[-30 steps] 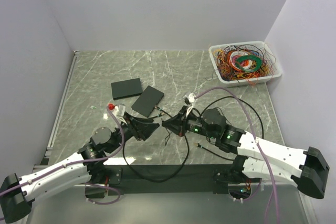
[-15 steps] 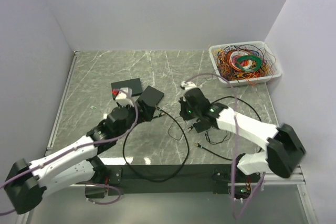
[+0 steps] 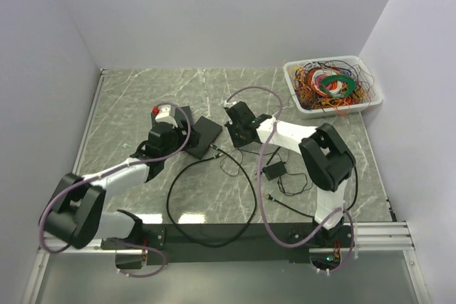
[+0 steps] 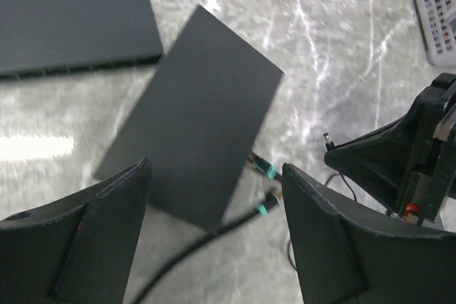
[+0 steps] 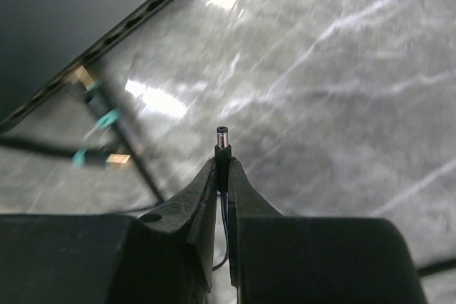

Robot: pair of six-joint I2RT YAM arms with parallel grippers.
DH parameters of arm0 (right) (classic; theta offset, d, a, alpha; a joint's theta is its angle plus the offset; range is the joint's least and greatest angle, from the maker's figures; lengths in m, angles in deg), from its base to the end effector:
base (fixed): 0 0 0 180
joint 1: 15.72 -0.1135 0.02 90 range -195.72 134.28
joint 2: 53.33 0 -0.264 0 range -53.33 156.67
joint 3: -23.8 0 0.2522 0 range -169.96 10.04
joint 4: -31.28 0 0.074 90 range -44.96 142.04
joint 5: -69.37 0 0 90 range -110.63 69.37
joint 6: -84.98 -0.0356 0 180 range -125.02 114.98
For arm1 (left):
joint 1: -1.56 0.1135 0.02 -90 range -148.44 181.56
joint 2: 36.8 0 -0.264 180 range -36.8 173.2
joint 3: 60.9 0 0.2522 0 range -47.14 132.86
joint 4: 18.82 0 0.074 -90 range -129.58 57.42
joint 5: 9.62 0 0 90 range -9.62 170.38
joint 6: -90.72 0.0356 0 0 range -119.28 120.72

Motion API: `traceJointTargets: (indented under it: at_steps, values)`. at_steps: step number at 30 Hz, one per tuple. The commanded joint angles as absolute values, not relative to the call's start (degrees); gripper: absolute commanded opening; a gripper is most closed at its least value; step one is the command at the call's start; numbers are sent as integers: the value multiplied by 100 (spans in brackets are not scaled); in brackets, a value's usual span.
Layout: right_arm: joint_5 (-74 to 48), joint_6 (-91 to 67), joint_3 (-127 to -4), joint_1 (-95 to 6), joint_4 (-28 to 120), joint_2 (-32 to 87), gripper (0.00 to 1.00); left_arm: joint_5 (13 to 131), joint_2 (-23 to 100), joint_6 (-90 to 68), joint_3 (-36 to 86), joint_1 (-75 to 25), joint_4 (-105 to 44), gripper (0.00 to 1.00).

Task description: Insert the plug into the switch port

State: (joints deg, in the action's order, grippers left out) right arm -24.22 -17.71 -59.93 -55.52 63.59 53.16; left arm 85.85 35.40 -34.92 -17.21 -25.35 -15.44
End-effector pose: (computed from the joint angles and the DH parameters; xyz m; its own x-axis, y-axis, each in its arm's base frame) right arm 0.3012 0.2481 0.1793 -0.7488 -0.3385 -0.5699 -0.4580 0.8857 0.0757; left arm 0.2334 -0.1146 0.1980 -0.5254 -0.3838 -0.7594 0.0829 0.8651 -0.4946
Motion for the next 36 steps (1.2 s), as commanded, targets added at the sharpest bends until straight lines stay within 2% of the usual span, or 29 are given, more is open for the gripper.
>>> traceJointTargets:
  at_steps: [1,9,21,36]
  values:
    - [-2326,-1374,-6509,-5466,6139,5599,0,7899,4026,-3418,-1524,-2235,-579,78]
    - [-2440,-1100,-6626,-5325,5649,5855,0,7221,4975,-3137,-1471,-2015,652,73]
    - [-2432,-881,-6537,-5325,5269,6022,0,6825,5908,-3031,-1093,-1444,1092,69]
    - [-2291,-836,-6792,-5343,5331,6251,0,6623,6488,-3084,-988,-1426,1259,67]
